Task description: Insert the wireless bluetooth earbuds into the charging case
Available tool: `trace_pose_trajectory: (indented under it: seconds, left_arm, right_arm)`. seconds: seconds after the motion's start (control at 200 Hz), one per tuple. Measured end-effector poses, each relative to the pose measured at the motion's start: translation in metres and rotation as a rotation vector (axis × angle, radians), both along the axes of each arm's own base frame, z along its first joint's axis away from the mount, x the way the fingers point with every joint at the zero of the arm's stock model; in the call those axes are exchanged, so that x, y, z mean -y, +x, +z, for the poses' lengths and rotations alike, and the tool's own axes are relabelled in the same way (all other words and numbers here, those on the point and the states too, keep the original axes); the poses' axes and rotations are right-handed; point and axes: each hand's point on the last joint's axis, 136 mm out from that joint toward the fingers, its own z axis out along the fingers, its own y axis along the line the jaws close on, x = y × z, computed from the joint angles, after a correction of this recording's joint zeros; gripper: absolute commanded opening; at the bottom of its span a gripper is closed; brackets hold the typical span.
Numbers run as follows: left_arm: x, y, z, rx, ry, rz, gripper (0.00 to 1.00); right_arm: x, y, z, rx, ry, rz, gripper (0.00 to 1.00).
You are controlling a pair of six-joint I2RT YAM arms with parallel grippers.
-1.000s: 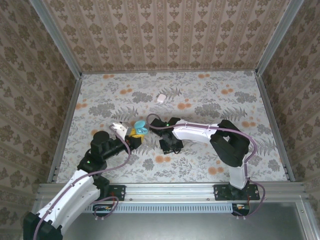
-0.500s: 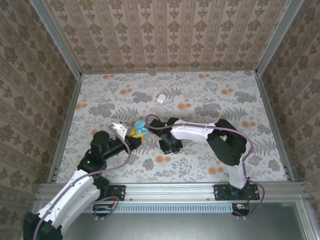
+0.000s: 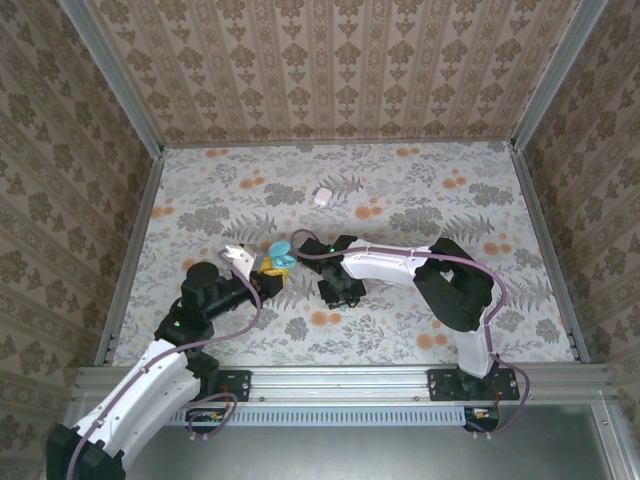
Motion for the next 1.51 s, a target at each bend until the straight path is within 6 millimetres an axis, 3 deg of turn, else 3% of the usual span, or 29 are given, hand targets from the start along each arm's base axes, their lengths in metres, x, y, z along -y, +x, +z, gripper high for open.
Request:
trace_pose_trajectory:
  seconds: [0.65,1.155,1.505]
  left_arm:
    - [-0.001,0.001,-0.001,-0.002,0.003,0.008,0.29]
    - [-0.001,0.001,-0.003,-0.012,0.009,0.007,0.29]
    - [-0.001,0.0,-0.005,-0.02,0.014,0.007,0.29]
  right_arm:
    - [0.004,0.001,0.018,0.032,-0.016,0.122,0.34]
    - [0.005,-0.007,0.013,0.004,-0.015,0.129,0.33]
    - [0.006,-0.01,-0.002,-0.017,-0.031,0.132,0.3]
